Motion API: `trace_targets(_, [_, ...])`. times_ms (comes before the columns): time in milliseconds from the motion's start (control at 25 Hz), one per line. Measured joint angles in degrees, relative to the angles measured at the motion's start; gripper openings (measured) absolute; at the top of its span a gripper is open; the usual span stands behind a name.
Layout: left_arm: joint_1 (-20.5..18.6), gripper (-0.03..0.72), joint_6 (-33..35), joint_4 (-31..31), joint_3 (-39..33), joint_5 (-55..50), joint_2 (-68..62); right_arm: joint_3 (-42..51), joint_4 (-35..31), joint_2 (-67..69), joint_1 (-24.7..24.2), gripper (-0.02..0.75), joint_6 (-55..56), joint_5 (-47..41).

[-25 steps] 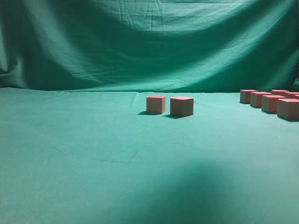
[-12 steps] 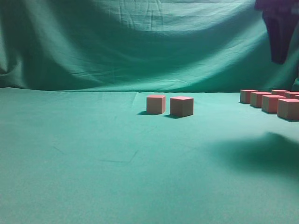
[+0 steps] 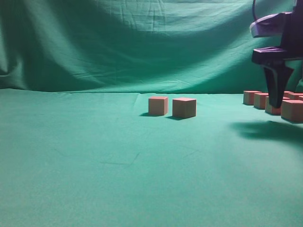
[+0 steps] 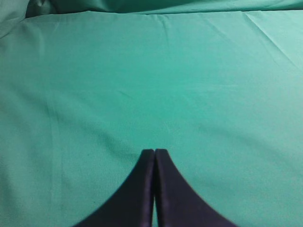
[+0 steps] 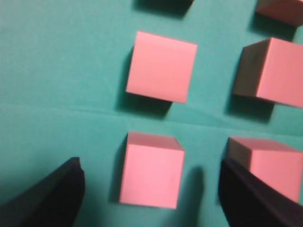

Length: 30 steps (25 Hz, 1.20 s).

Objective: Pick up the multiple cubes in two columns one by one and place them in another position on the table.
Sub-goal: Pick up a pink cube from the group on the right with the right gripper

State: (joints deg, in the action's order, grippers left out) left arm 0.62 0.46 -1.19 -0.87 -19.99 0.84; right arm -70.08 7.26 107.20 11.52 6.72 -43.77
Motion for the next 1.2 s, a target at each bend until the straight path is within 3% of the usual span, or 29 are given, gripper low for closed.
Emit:
trace_targets(360, [0.0, 0.0, 0.0, 0.0, 0.0, 0.0, 0.0, 0.0, 0.0, 2.98, 0.0, 0.588, 0.0, 4.94])
trace_targets(440, [0.0, 0.0, 0.0, 0.0, 0.0, 0.0, 0.0, 0.0, 0.0, 3.34, 0.0, 0.524, 0.0, 5.17])
trace_targets(480, [0.0, 0.0, 0.0, 0.0, 0.0, 0.0, 0.0, 0.0, 0.0, 3.48, 0.0, 0.529, 0.0, 5.29])
trace_targets(720, [0.0, 0.0, 0.0, 0.0, 0.0, 0.0, 0.0, 0.0, 0.0, 3.74, 0.0, 0.253, -0.12, 5.56])
trace_targets(920, [0.0, 0.0, 0.0, 0.0, 0.0, 0.0, 0.0, -1.5, -0.55, 3.74, 0.0, 0.262, -1.22, 1.57])
trace_targets(1000, [0.0, 0.0, 0.0, 0.0, 0.0, 0.0, 0.0, -3.45, -3.29, 3.28, -0.1, 0.262, -4.79, -1.7])
trace_targets(1200, [0.0, 0.0, 0.0, 0.0, 0.0, 0.0, 0.0, -11.56, -17.87, -0.53, 1.38, 0.262, -18.02, -10.69])
